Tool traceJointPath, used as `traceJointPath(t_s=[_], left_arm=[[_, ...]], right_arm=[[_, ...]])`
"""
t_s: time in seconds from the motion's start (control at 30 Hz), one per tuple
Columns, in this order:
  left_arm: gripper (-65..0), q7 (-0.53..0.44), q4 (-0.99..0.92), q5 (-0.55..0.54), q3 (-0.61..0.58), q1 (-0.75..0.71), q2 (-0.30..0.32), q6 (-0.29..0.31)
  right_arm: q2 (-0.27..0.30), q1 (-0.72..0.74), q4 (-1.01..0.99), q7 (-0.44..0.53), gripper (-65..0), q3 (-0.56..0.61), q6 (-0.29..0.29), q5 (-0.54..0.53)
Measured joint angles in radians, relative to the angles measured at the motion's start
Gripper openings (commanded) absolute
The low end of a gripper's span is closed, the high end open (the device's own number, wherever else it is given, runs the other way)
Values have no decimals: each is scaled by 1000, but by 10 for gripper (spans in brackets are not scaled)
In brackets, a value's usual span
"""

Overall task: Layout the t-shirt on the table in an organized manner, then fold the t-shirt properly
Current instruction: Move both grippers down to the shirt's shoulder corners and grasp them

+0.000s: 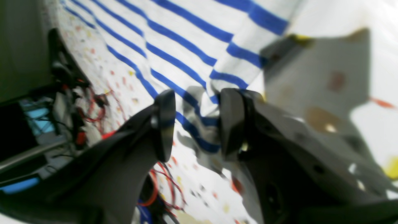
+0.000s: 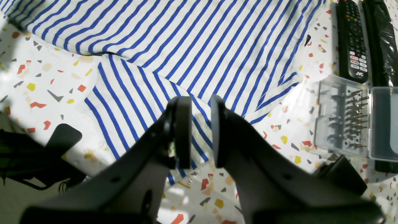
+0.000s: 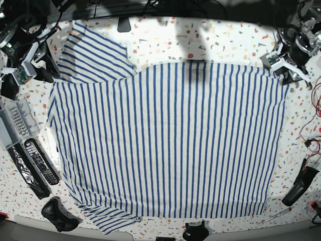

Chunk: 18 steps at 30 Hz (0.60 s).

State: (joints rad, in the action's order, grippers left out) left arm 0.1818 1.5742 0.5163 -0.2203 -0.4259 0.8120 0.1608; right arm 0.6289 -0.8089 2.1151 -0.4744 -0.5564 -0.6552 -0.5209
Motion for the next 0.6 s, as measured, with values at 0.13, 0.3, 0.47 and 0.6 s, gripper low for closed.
traceJointPath(t_s=[0.13,0.3,0.47,0.6], left_arm=[[-434,-6,-57,10,-84,63,0,-11],[-496,-21,-97,95,-136,86,2,-39],[-650,-17,-108,90,-142,85,3,-26],[-650,-14,-108,90,-142,84,3,-26]], right_arm=[[0,0,0,-3,-543,0,0,0],[0,0,0,-25,-543,0,0,0],[0,0,0,-52,-543,0,0,11],[0,0,1,-88,-508,0,-16,127]])
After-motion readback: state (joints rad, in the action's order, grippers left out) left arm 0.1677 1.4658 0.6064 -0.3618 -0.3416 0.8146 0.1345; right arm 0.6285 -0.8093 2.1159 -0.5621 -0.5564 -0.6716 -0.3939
